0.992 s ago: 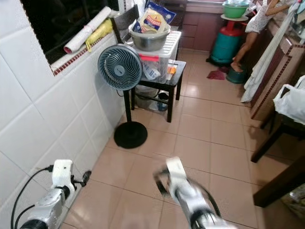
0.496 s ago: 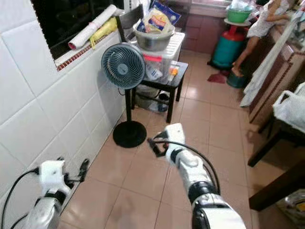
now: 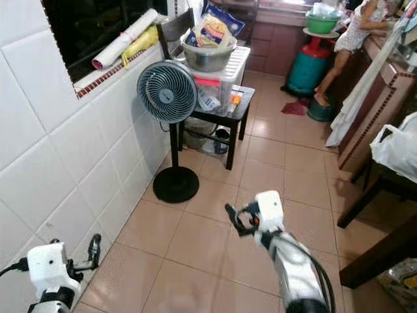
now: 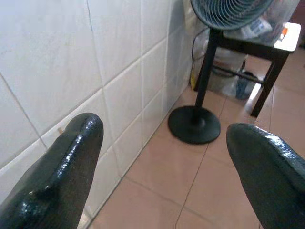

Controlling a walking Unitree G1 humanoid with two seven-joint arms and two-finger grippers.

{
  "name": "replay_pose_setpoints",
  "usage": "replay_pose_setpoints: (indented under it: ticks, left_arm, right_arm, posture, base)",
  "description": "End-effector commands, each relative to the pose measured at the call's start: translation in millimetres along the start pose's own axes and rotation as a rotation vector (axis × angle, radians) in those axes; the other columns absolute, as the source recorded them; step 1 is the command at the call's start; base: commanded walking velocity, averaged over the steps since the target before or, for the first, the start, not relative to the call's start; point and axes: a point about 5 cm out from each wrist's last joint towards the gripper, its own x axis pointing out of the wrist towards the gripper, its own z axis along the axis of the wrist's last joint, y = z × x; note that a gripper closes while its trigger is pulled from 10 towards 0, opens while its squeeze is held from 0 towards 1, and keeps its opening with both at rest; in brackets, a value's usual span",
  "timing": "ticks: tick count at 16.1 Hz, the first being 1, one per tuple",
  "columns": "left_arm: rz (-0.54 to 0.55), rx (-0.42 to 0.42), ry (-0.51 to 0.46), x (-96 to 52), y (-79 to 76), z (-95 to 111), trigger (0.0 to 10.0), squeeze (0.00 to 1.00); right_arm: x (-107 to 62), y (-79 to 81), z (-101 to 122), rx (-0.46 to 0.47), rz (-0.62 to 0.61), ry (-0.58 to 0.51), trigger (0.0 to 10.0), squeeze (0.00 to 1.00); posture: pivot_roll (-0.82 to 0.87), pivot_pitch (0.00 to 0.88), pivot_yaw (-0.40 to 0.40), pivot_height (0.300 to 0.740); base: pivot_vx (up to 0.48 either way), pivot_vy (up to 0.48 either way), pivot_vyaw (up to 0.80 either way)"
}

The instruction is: Setting the table

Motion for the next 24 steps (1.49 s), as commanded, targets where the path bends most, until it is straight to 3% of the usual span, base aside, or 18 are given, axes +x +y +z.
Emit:
replay_pose_setpoints:
  ticks: [1, 4, 5, 6, 7, 9, 10, 11, 12, 13, 14, 16, 17, 19, 21, 24]
  left_arm:
    - [-0.074, 0.029, -0.001, 6.6, -10.7, 6.8, 10.0, 0.0]
    - [-0.199, 0.061, 0.011, 16.0, -26.7, 12.5, 10.0, 0.0]
    - [-0.291, 0.075, 0.014, 17.0, -37.9, 15.6, 10.0, 0.0]
    - [-0.33, 0.082, 0.016, 16.7, -41.7, 16.2, 10.0, 0.0]
    - [-0.332, 0.09, 0.017, 17.1, -42.2, 15.7, 10.0, 0.0]
    - [-0.293, 0.075, -0.01, 17.8, -42.2, 21.3, 10.0, 0.0]
    - [-0.266, 0.079, -0.032, 16.7, -40.9, 22.6, 10.0, 0.0]
    - [-0.145, 0.061, -0.026, 11.2, -35.2, 22.3, 10.0, 0.0]
    - [-0.112, 0.066, -0.046, 1.2, -34.1, 24.6, 10.0, 0.0]
    - [-0.103, 0.045, -0.032, -1.9, -33.8, 21.8, 10.0, 0.0]
    - [-0.067, 0.022, 0.007, -3.2, -31.1, 11.8, 10.0, 0.0]
    - [-0.055, 0.025, -0.009, 7.6, -28.4, 13.2, 10.0, 0.0]
    - [-0.071, 0.031, -0.019, 24.1, -26.5, 23.6, 10.0, 0.0]
    - [-0.154, 0.047, -0.051, 32.8, -38.1, 31.2, 10.0, 0.0]
    - [-0.212, 0.055, -0.089, 37.0, -46.7, 37.6, 10.0, 0.0]
    - [-0.173, 0.055, -0.064, 35.4, -36.5, 31.4, 10.0, 0.0]
  right_arm:
    - [-6.3, 0.9, 0.9, 0.003, -0.022, -0.002, 10.0, 0.0]
    - [-25.7, -7.5, 0.7, 0.034, -0.124, -0.008, 10.0, 0.0]
    - [-34.2, -12.3, 4.0, 0.013, -0.192, -0.013, 10.0, 0.0]
    - [-32.1, -10.5, 10.8, 0.005, -0.209, -0.023, 10.0, 0.0]
    - [-28.5, -7.4, 13.0, 0.005, -0.209, -0.024, 10.0, 0.0]
    - [-13.6, 10.4, 20.0, 0.101, -0.139, -0.055, 10.0, 0.0]
    - [-8.6, 18.2, 19.8, 0.097, -0.112, -0.05, 10.0, 0.0]
    - [-5.0, 27.4, 18.7, 0.019, -0.073, -0.028, 10.0, 0.0]
    - [-2.1, 42.6, 18.7, 0.124, 0.093, 0.005, 10.0, 0.0]
    - [0.1, 43.9, 21.3, 0.048, 0.105, 0.004, 10.0, 0.0]
    - [5.0, 43.5, 27.5, 0.061, 0.098, -0.039, 10.0, 0.0]
    - [11.5, 39.8, 32.6, 0.044, 0.067, -0.065, 10.0, 0.0]
    - [14.6, 33.4, 36.4, 0.099, -0.006, -0.08, 10.0, 0.0]
    - [14.1, 31.1, 39.8, 0.076, -0.013, -0.103, 10.0, 0.0]
    - [13.0, 25.3, 35.2, 0.103, -0.059, -0.096, 10.0, 0.0]
    - [7.9, 20.8, 26.1, 0.108, -0.092, -0.056, 10.0, 0.0]
  posture:
    - [-0.06, 0.0, 0.037, 0.74]
    - [-0.14, 0.0, 0.089, 0.74]
    - [-0.18, 0.0, 0.087, 0.74]
    - [-0.18, 0.001, 0.068, 0.74]
    - [-0.17, 0.0, 0.057, 0.74]
    - [-0.12, 0.0, -0.002, 0.74]
    - [-0.07, 0.0, -0.01, 0.74]
    - [-0.04, 0.0, -0.029, 0.74]
    - [-0.02, 0.0, -0.039, 0.74]
    - [-0.01, 0.0, -0.046, 0.74]
    - [0.0, 0.0, -0.042, 0.74]
    - [-0.03, 0.0, -0.025, 0.74]
    - [-0.06, 0.0, -0.013, 0.74]
    - [-0.07, 0.0, 0.004, 0.74]
    - [-0.07, 0.0, 0.011, 0.74]
    - [-0.08, 0.0, 0.02, 0.74]
  base:
    - [0.0, 0.0, 0.0]
    - [0.0, 0.0, 0.0]
    - [0.0, 0.0, 0.0]
    - [0.0, 0.0, 0.0]
    - [0.0, 0.0, 0.0]
    - [0.0, 0.0, 0.0]
    - [0.0, 0.0, 0.0]
    - [0.0, 0.0, 0.0]
    - [0.0, 0.0, 0.0]
    - [0.0, 0.0, 0.0]
    - [0.0, 0.0, 0.0]
    - [0.0, 0.0, 0.0]
    - [0.0, 0.0, 0.0]
    - [0.0, 0.0, 0.0]
    - [0.0, 0.0, 0.0]
    - [0.0, 0.0, -0.25]
